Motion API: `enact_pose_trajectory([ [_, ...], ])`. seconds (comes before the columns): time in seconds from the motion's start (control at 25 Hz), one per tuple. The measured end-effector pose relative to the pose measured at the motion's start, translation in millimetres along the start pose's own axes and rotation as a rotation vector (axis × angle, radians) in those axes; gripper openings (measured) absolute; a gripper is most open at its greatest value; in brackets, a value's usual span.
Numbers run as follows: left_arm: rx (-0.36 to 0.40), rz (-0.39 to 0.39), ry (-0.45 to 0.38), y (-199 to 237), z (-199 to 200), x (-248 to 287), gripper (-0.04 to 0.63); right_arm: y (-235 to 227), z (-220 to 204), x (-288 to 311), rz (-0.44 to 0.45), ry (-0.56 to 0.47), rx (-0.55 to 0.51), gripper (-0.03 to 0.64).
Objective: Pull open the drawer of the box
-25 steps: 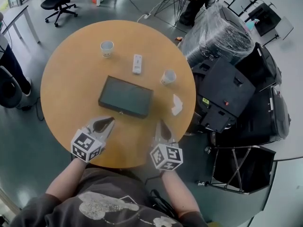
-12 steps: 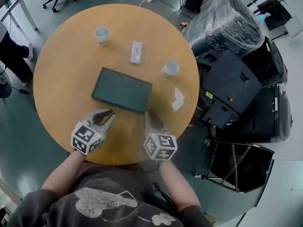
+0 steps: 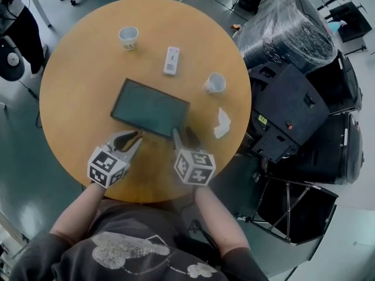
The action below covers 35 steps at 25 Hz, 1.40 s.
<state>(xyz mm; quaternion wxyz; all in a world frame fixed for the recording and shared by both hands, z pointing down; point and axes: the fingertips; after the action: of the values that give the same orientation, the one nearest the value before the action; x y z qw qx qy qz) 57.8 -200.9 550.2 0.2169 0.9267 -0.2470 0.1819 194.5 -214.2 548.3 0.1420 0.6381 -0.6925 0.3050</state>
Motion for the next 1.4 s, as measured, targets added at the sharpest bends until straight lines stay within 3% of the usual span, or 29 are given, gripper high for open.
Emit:
enact_pose_trajectory([
  [0.2,-0.021,0.005,0.013,4.8,-6.5,5.6,0.110,0.3,-2.8,9.2,0.012,0.038,-0.012,0.110],
  [0.56,-0.079,0.035,0.081,8.1,-21.9,16.4,0.174,1.9,-2.3,7.8,-0.002,0.048,0.012,0.103],
  [1.12,-0.246,0.105,0.124,14.8,-32.4,35.2,0.176,1.6,-2.5,6.6,-0.001,0.033,0.018,0.103],
  [1.4,-0.246,0.159,0.127,20.7,-31.5,36.7,0.170,2.7,-1.2,5.8,-0.005,-0.045,0.025,0.103],
])
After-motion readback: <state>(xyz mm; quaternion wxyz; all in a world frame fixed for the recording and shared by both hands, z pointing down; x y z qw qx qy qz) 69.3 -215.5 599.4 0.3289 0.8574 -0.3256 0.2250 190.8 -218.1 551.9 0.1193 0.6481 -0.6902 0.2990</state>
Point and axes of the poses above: the fingertips, and each gripper's own axes: x forward along the fingers, y to its left, z out of its top, and after that the axes turned 1 degree about -x, right-handed
